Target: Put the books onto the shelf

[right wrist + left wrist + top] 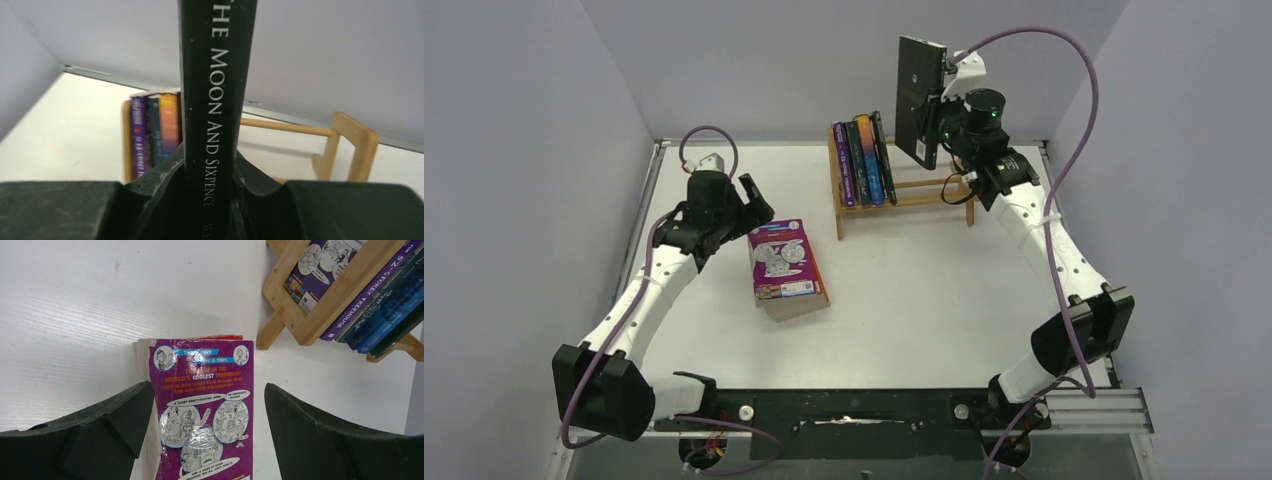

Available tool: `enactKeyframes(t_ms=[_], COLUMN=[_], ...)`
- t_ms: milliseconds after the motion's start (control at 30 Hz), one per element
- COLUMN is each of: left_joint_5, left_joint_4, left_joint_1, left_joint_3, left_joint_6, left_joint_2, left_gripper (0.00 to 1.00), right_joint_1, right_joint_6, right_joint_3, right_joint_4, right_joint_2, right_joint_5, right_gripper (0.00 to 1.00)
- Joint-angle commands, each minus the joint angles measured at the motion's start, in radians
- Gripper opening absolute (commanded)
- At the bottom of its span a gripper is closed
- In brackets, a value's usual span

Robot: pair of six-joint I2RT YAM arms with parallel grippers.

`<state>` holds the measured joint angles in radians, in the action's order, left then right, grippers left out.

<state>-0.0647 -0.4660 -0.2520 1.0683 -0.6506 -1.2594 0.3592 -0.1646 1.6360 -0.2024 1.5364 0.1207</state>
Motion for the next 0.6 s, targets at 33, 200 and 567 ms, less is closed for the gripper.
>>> enactKeyframes(t_ms=[33,200,567], left_joint_5=[0.028,0.031,0.029], left_joint_4=[0.079,0.075,0.067], left_joint_1=[-0.002,-0.002,-0.001], left_joint_3=[0.017,0.023,0.009], left_joint_6=[-0.002,0.002,0.0], left_joint_2=[-0.01,-0.02,-0.015], left_gripper=[0.82,0.82,0.82], right_joint_1=[-0.025,-0.036,-0.041], right_joint_6=[0.084,0.104,0.071], right_joint_3=[0.067,0.046,-0.039], right_joint_4=[0.109,0.133,0.207], right_joint_2=[0.061,0.121,0.207], right_joint_5=[-0.117,-0.126,-0.121], right_gripper=[0.0,0.0,0.0])
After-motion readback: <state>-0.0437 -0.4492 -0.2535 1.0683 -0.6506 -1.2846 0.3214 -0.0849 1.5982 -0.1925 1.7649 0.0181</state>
